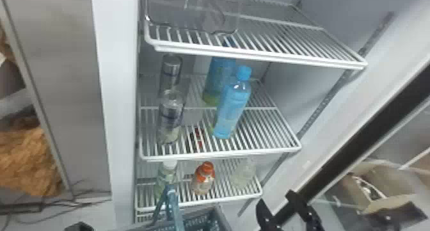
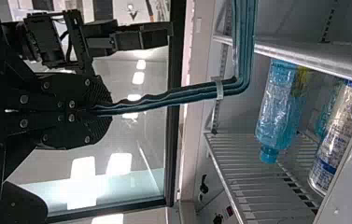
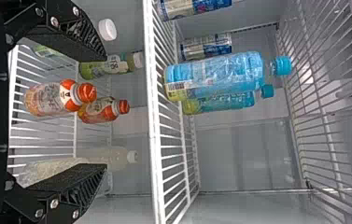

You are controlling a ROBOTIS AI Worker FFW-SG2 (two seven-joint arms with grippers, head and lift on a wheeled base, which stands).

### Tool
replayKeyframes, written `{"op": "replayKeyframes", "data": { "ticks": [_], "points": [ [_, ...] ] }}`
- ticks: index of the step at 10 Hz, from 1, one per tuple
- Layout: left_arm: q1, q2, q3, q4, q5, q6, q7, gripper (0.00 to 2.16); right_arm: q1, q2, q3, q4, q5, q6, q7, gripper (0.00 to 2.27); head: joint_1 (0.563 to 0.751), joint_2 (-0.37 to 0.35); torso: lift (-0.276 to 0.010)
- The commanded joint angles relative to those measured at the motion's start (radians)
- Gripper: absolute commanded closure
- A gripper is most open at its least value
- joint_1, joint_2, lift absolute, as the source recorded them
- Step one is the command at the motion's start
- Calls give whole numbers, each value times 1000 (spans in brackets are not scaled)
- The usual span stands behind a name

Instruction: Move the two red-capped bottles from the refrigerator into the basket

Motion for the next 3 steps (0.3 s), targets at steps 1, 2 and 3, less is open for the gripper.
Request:
{"op": "replayKeyframes", "data": {
  "ticks": [1,2,3],
  "points": [
    [-2,0,0,0,-1,4,0,1200,0,7,-10,3,5,0,0,223,695,-350,0],
    [-2,2,0,0,-3,6,0,1200,0,9,-12,8,5,0,0,223,695,-350,0],
    [-2,2,0,0,-5,6,0,1200,0,9,-12,10,5,0,0,223,695,-350,0]
  ]
}}
